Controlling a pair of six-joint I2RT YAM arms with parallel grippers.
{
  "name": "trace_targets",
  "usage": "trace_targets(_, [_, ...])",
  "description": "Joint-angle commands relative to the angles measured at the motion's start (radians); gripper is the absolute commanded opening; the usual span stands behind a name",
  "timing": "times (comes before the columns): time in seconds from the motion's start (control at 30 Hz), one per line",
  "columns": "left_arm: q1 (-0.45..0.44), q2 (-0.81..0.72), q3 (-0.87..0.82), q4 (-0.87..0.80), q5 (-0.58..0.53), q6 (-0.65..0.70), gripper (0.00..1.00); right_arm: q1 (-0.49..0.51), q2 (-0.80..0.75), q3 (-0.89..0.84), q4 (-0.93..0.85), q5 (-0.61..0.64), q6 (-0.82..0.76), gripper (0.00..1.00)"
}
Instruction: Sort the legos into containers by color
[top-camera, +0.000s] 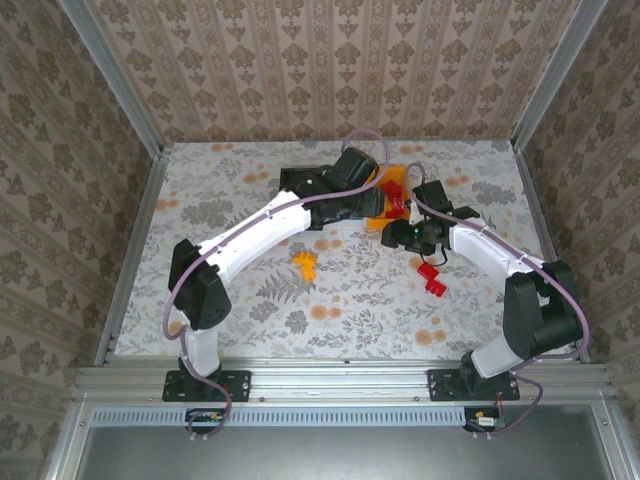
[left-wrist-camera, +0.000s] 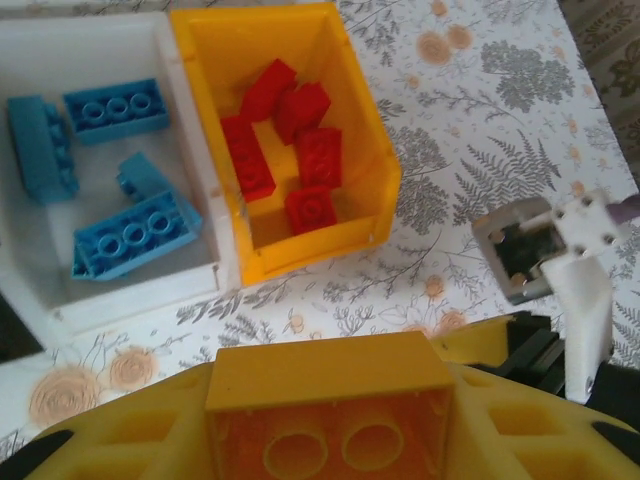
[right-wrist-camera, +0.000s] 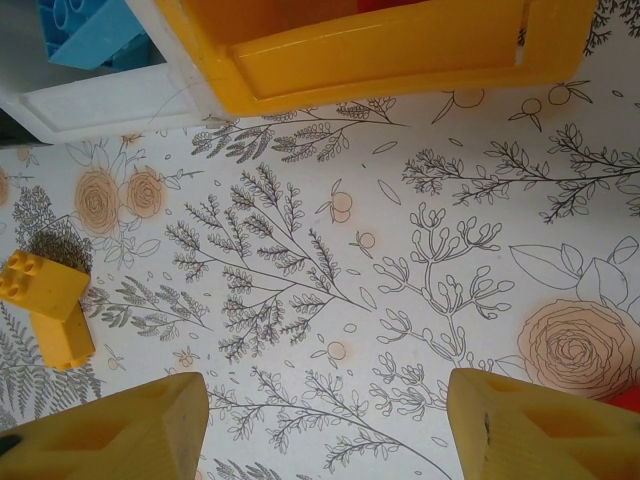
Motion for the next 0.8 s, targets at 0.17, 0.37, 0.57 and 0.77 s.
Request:
trace_targets(0.17, [0.037,0.198,0.258,-0.028,0.111,0.136,0.48,-0.005,-0.024,-0.016,0.02,-0.022,0.012,0.66])
trace_targets(0.37, [0.071,0.384,0.509,-0.099,0.161,0.17,0.49,-0.005,-0.018,-0.015,0.017,-0.024,0.012,0.66])
trace_targets(0.57, [0.134,0.507,0.578,-0.032,0.251,0.089,0.49,-0.005,-0.02,-0.017,0.017,-0.021,0.012,0.66])
trace_targets(0.77, [0.155,0.584,0.637,-0.017,0.3,0.05,0.49,-0.007,-0.018,-0.019,0.02,-0.02,0.01,0.66])
